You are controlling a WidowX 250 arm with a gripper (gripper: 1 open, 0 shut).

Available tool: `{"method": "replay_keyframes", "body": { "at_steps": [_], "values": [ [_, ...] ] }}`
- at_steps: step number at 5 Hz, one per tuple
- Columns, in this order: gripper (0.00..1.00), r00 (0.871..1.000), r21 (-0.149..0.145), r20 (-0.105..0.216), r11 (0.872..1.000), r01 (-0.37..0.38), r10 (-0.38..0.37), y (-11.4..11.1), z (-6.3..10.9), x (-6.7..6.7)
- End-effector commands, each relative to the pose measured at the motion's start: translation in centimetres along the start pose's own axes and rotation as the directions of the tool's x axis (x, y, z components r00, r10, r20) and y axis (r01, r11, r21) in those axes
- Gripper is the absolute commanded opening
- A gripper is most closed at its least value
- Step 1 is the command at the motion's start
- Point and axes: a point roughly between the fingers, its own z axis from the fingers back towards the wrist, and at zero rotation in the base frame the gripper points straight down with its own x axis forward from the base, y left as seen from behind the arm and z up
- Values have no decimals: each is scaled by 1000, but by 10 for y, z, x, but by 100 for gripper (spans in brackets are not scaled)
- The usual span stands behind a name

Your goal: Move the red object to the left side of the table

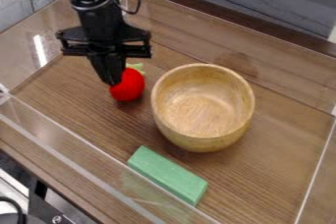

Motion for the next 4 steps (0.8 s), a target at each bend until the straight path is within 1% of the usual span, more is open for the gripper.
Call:
{"method": "replay_keyframes", "body": {
  "at_steps": [1,2,3,4],
  "values": [
    [0,996,1,67,998,-61,61,8,18,12],
    [0,989,7,77,992,-128,127,21,23,16],
    [0,989,9,74,992,-129,128,22,45,20],
    [100,988,38,63,989,-141,138,20,46,19]
  ]
}}
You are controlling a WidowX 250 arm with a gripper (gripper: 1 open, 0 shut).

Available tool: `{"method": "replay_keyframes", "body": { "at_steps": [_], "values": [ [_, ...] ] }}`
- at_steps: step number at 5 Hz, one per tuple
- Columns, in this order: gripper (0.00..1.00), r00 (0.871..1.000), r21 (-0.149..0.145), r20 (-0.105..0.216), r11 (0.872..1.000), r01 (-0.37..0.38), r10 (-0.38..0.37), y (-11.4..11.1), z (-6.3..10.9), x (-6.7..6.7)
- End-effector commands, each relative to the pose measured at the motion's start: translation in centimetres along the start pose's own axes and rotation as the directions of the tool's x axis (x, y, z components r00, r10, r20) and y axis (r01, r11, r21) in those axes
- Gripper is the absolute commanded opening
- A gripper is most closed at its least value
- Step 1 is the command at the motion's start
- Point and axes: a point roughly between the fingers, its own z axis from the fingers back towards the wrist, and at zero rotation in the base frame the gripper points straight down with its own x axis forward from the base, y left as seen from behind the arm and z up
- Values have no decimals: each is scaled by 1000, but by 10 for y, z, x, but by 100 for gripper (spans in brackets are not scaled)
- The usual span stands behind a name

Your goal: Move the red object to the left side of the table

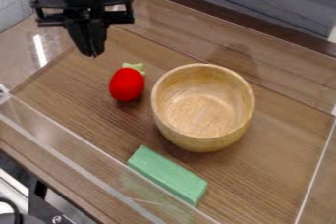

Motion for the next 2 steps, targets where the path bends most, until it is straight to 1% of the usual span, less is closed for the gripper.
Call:
{"method": "replay_keyframes", "body": {
  "at_steps": [1,2],
  "values": [
    [100,999,16,31,1000,-16,15,-5,15,5],
    [100,998,30,15,998,-54,53,-3,-7,10]
  ]
}}
